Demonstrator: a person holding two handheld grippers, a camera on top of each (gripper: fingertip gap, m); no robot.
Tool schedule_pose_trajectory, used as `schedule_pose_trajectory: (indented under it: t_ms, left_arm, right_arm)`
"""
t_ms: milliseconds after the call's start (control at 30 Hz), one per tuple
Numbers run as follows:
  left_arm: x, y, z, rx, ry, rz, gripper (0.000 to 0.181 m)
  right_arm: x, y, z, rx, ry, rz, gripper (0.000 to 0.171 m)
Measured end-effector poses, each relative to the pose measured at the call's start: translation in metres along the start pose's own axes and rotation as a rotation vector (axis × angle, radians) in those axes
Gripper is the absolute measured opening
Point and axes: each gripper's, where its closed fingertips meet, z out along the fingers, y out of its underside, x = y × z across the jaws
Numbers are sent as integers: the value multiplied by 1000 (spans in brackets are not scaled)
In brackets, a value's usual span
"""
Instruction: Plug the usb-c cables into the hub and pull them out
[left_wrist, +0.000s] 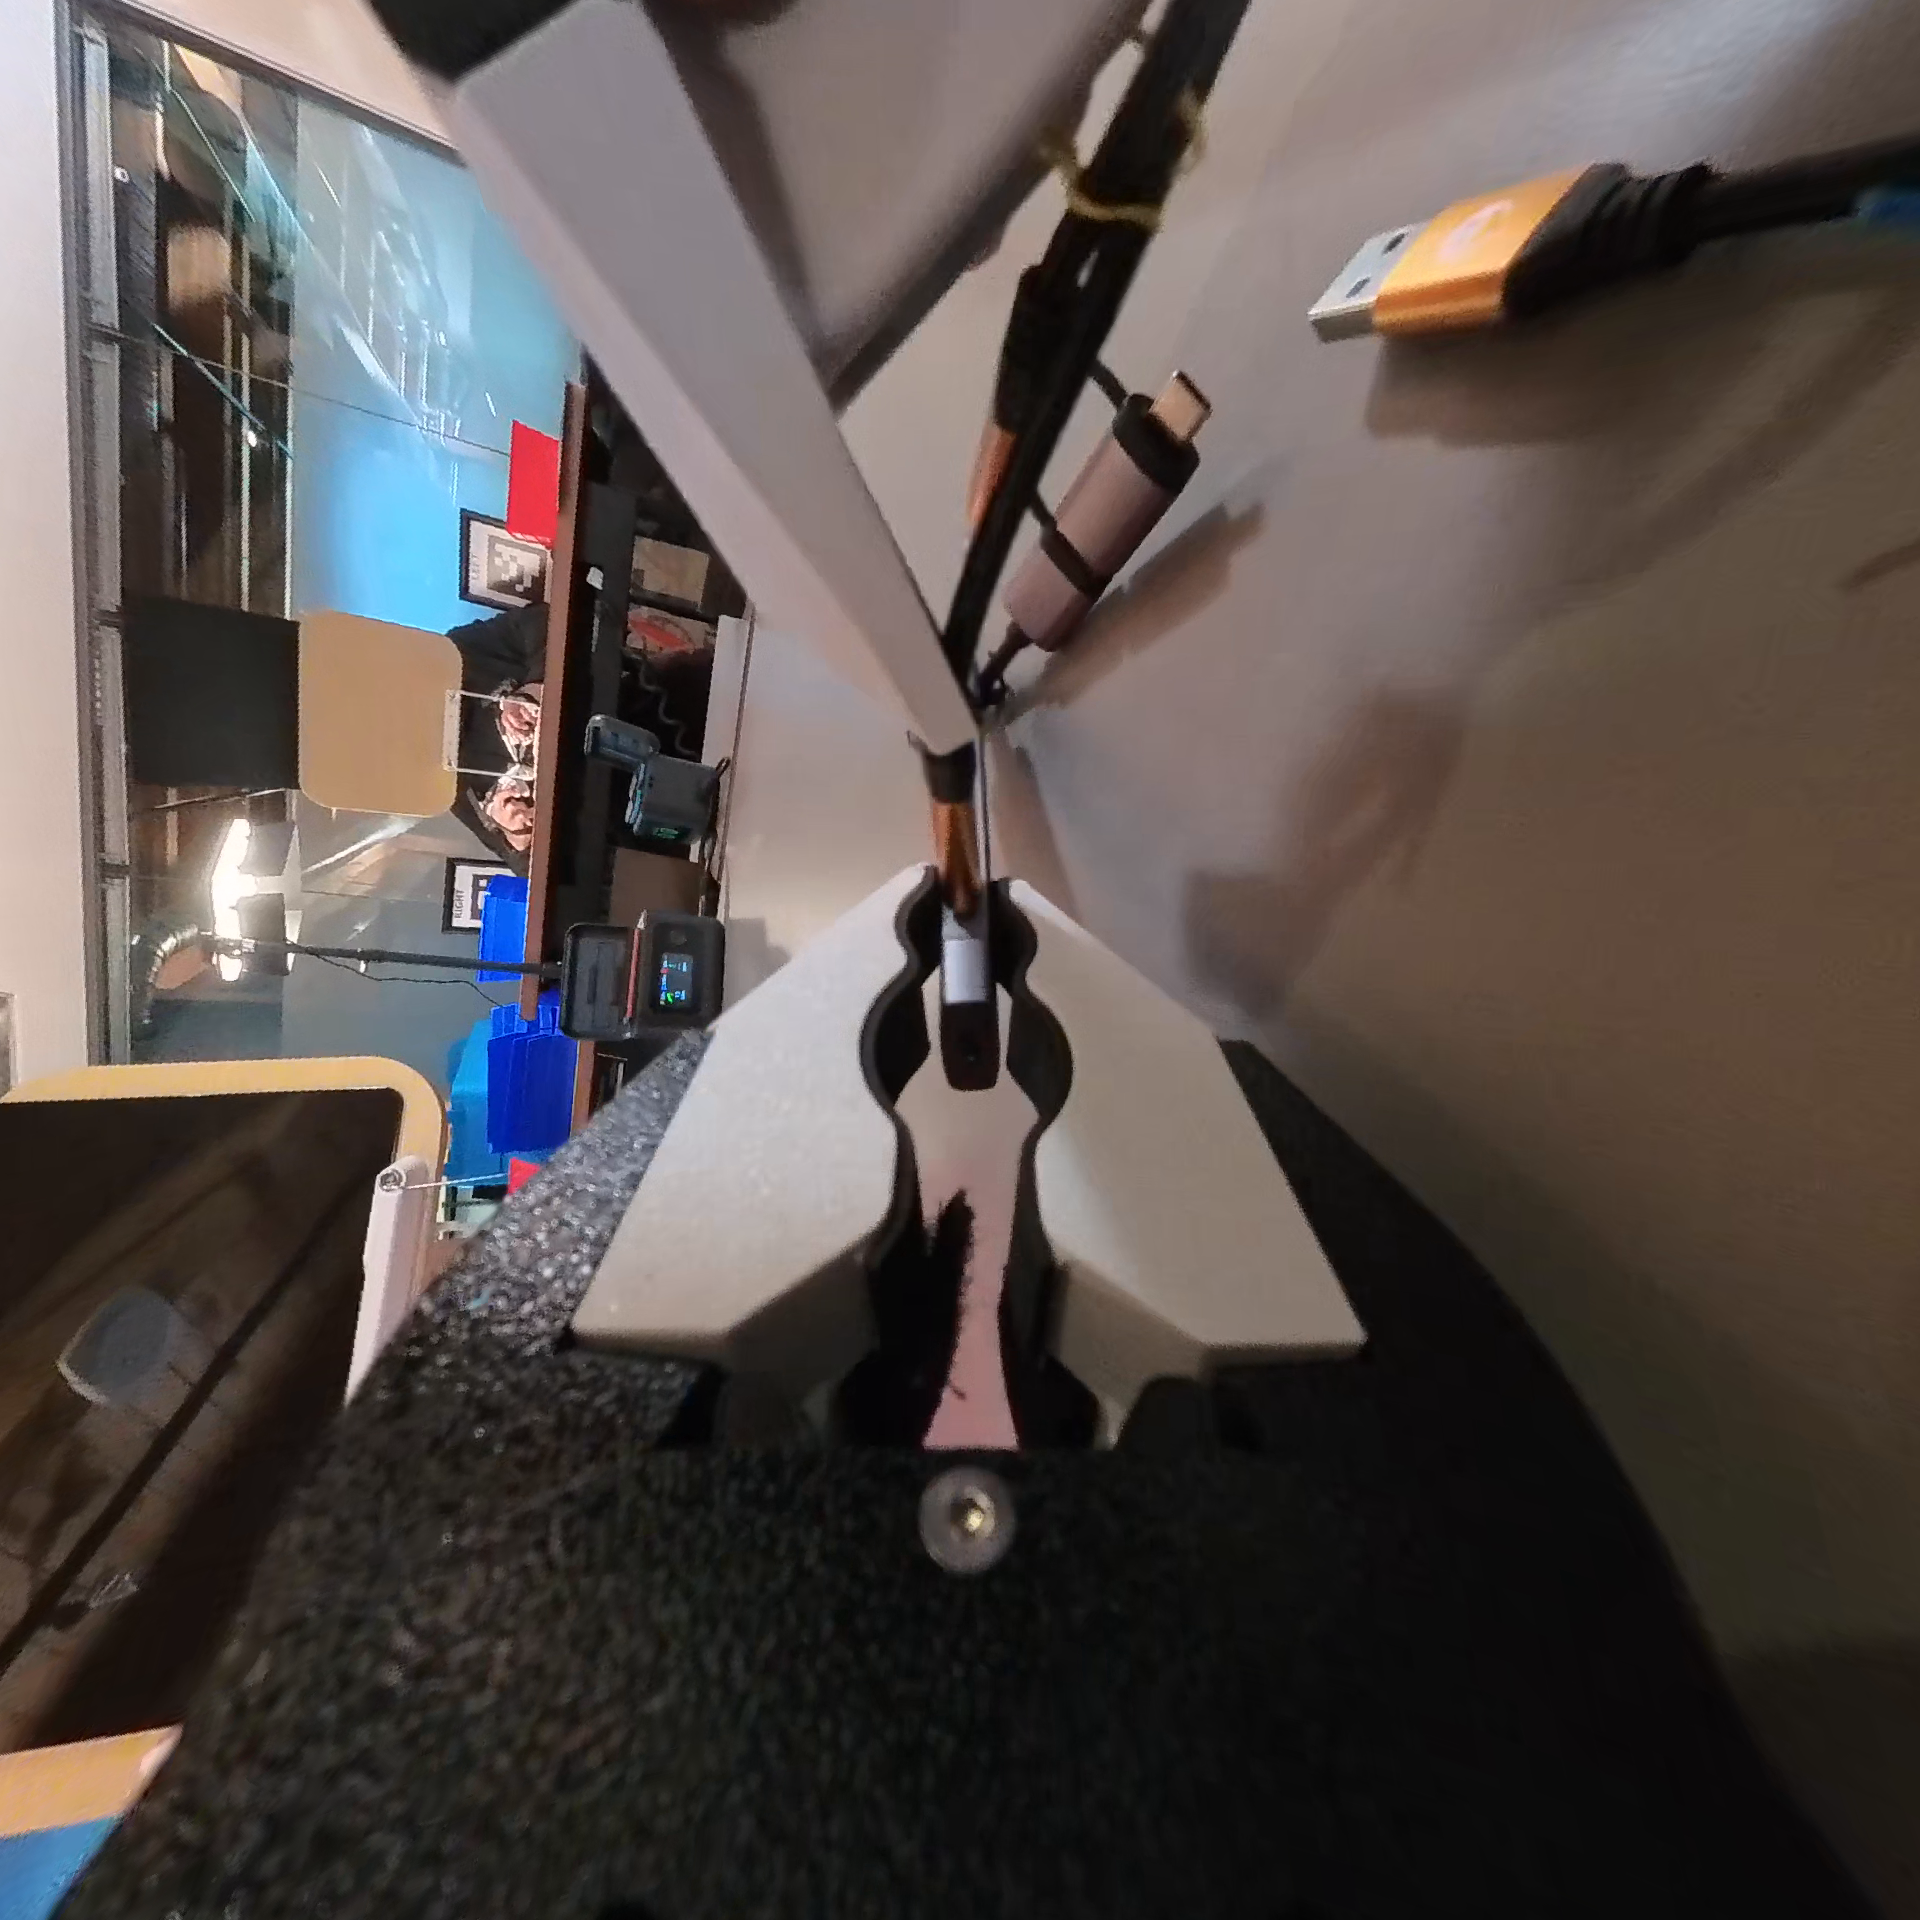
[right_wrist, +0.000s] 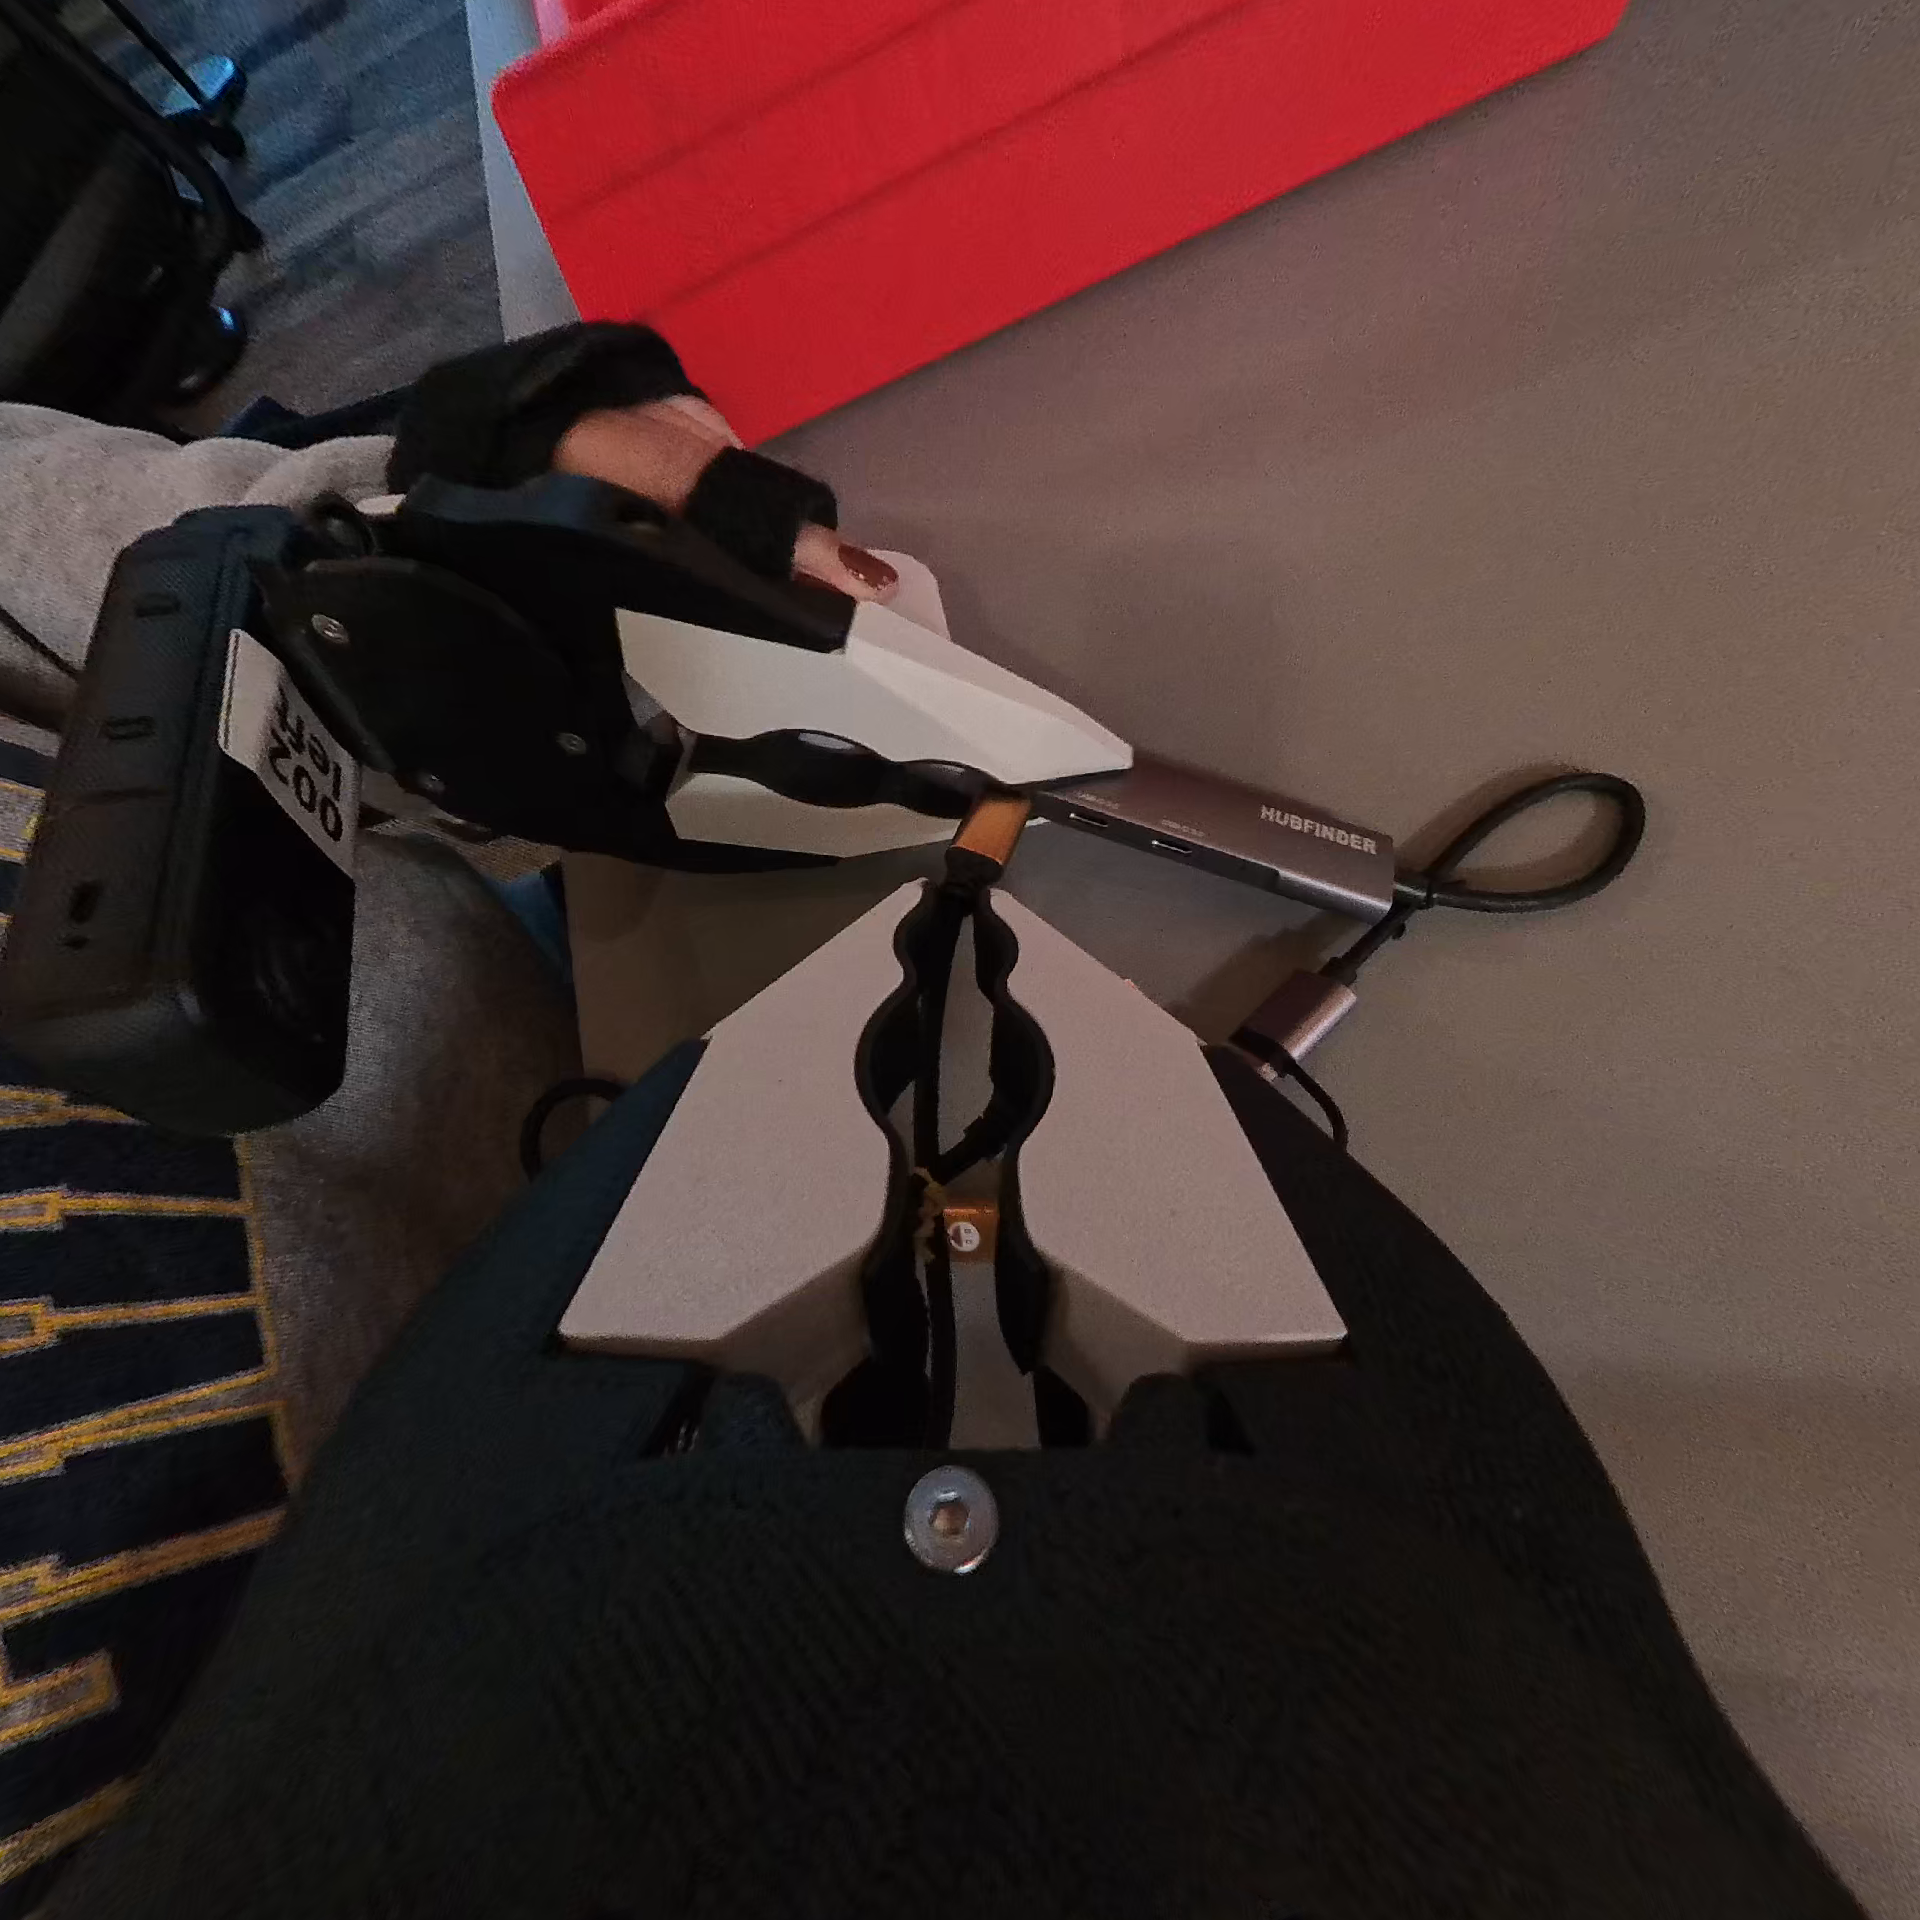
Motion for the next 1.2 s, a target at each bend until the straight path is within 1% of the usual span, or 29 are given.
schedule_pose_trajectory:
  t_ms: [233, 400, 500, 533, 567, 633, 700, 767, 833, 867, 933, 1033, 1100, 1133, 1200]
  left_arm:
    - [6, 0, 3, 4, 50, -39, 7]
    - [5, -7, 4, 76, 97, -133, 7]
    - [3, -5, 4, 80, 105, -176, 7]
    - [-1, 2, 5, 42, 73, -163, 7]
    - [-8, 10, 5, -1, 26, -142, 7]
    - [-20, 18, 4, -24, -36, -167, 7]
    - [-32, 25, 1, -45, -92, -214, 7]
    - [-43, 27, -2, -46, -153, -227, 7]
    - [-46, 24, -5, -20, -166, -246, 7]
    - [-45, 24, -4, -23, -162, -260, 7]
    - [-44, 28, -2, -52, -151, -287, 7]
    - [-44, 37, 1, -90, -136, -349, 7]
    - [-44, 40, 2, -95, -130, -386, 7]
    - [-43, 40, 2, -91, -118, -404, 7]
    - [-40, 40, 4, -82, -87, -437, 7]
  right_arm:
    - [-4, 0, 7, 3, 13, -22, 4]
    - [-1, 3, 1, 33, 54, -25, 4]
    - [-1, 2, -2, 65, 65, -9, 5]
    - [-2, -2, -8, 84, 67, -5, 11]
    - [0, -8, -17, 117, 93, -13, 21]
    - [13, -22, -45, 201, 196, -27, 34]
    - [28, -25, -71, 228, 294, -14, 35]
    - [39, -12, -84, 157, 361, 40, 35]
    - [49, 16, -85, 8, 416, 162, 35]
    - [47, 26, -83, -46, 405, 204, 36]
    - [37, 31, -81, -64, 381, 219, 35]
    - [20, 35, -86, -69, 411, 135, 35]
    - [1, 43, -88, -95, 384, 44, 35]
    - [-13, 50, -86, -120, 342, -6, 35]
    - [-32, 74, -84, -214, 299, -65, 41]
